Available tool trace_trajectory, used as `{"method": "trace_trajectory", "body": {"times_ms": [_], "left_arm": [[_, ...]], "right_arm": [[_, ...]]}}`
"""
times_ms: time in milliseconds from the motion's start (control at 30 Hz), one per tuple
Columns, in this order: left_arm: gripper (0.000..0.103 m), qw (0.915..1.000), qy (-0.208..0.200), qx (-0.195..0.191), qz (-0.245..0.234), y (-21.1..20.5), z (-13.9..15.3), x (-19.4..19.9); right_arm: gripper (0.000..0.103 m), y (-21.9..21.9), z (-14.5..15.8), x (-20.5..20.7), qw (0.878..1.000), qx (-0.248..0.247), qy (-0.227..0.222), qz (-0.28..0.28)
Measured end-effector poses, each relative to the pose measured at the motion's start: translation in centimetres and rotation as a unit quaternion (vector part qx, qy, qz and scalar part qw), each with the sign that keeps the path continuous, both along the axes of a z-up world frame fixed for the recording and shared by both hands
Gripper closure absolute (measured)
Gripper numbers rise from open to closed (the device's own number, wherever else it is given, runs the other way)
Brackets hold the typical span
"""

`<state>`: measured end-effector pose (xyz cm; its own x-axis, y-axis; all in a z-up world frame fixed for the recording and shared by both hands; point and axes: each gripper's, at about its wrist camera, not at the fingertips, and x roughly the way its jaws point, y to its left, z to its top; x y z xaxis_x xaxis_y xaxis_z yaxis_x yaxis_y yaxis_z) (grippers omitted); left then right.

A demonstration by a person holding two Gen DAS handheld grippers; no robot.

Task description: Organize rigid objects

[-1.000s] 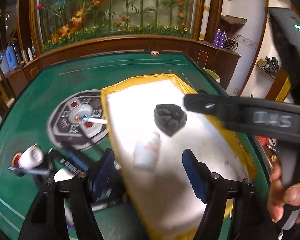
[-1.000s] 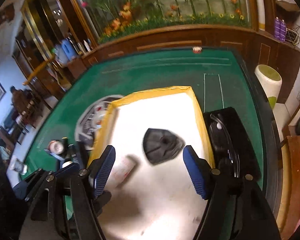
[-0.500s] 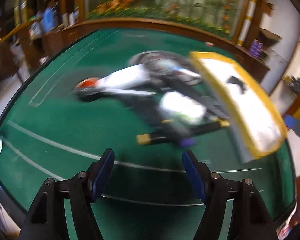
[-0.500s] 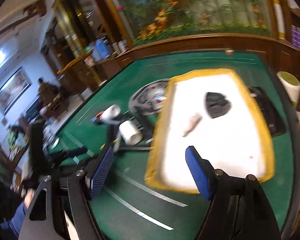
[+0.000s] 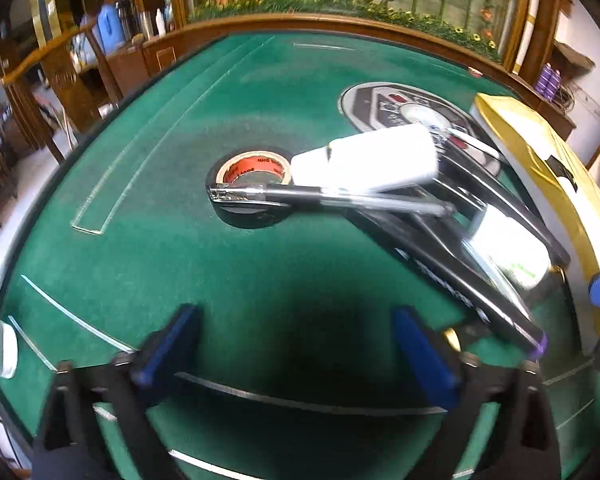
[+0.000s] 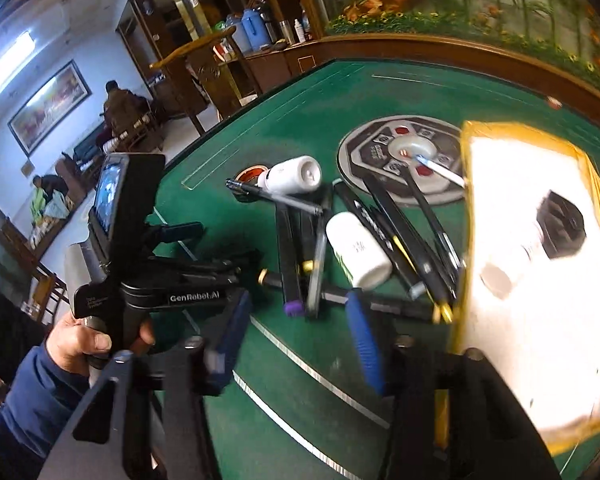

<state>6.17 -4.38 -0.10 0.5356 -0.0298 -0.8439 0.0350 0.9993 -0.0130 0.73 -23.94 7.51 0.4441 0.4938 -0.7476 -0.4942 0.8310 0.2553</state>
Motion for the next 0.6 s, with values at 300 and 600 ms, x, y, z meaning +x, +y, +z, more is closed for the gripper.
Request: {"method": "trace_trajectory", "body": {"times_ms": [300, 600], "left_arm": [[0.0, 1.0, 0.001, 0.0, -0.008, 0.2, 0.0, -0.1], [0.0, 1.0, 0.001, -0.002, -0.004, 0.5, 0.0, -0.1]], "right_arm": [[0.07, 4.3, -1.0, 2.6, 0.997, -0.063, -0.003, 0.039], [0.073, 7.3, -2.5, 6.3, 0.99, -0.105, 0.024, 0.096]]}}
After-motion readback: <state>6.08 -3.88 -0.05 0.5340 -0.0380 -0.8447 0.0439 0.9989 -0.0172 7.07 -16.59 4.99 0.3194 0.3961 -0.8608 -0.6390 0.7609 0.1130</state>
